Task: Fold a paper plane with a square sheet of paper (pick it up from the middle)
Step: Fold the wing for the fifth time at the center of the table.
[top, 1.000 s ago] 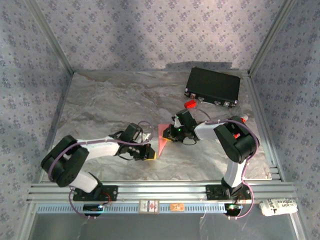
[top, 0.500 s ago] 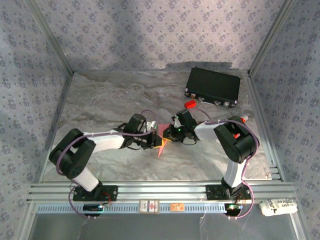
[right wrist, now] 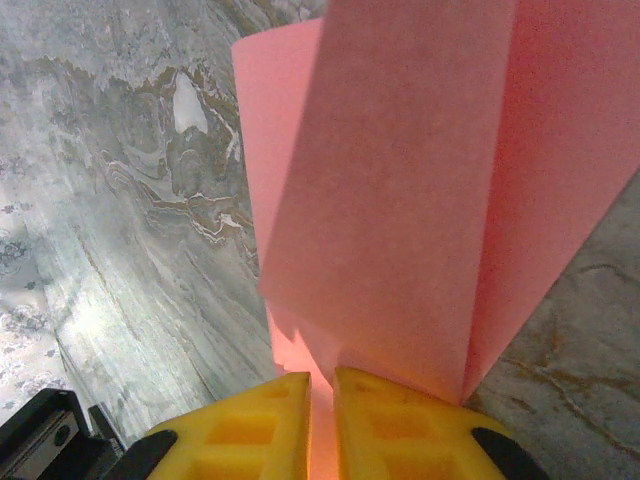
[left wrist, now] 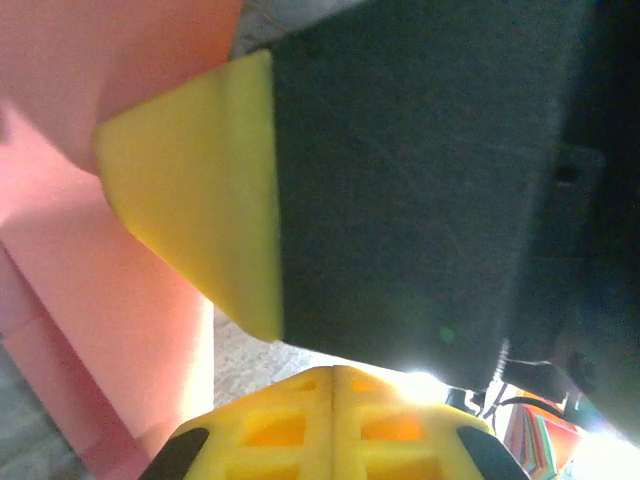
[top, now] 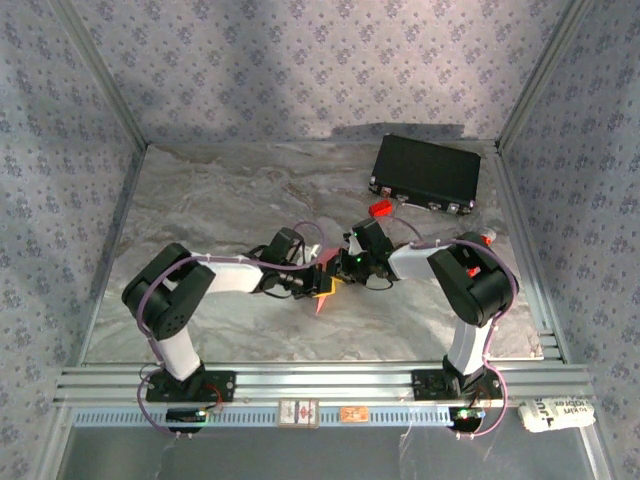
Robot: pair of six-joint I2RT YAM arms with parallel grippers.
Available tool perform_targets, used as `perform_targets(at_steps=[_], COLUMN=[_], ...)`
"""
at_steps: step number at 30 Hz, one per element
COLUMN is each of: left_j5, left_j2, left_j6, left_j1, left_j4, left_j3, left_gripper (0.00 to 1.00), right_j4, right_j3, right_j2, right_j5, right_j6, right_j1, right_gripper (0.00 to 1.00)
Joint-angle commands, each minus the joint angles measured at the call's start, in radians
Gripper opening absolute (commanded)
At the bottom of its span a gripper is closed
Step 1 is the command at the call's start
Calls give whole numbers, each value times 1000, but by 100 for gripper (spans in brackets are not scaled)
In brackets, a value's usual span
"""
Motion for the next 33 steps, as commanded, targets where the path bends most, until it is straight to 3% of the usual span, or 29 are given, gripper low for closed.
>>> perform_targets(at_steps=[1, 33], left_j5=[-20, -126], left_j2=[30, -110], left_j6=[39, 199], left_j1=[-4, -43], left_j4=[-22, -305], left_j3=[12, -89], left_gripper=[6, 4], right_j4=[-123, -131], right_j3=[-27, -29], right_j2=[55, 54], right_j5=[117, 123], right_j6=[-8, -9], right_j1=[-1, -3], right_gripper=[16, 16])
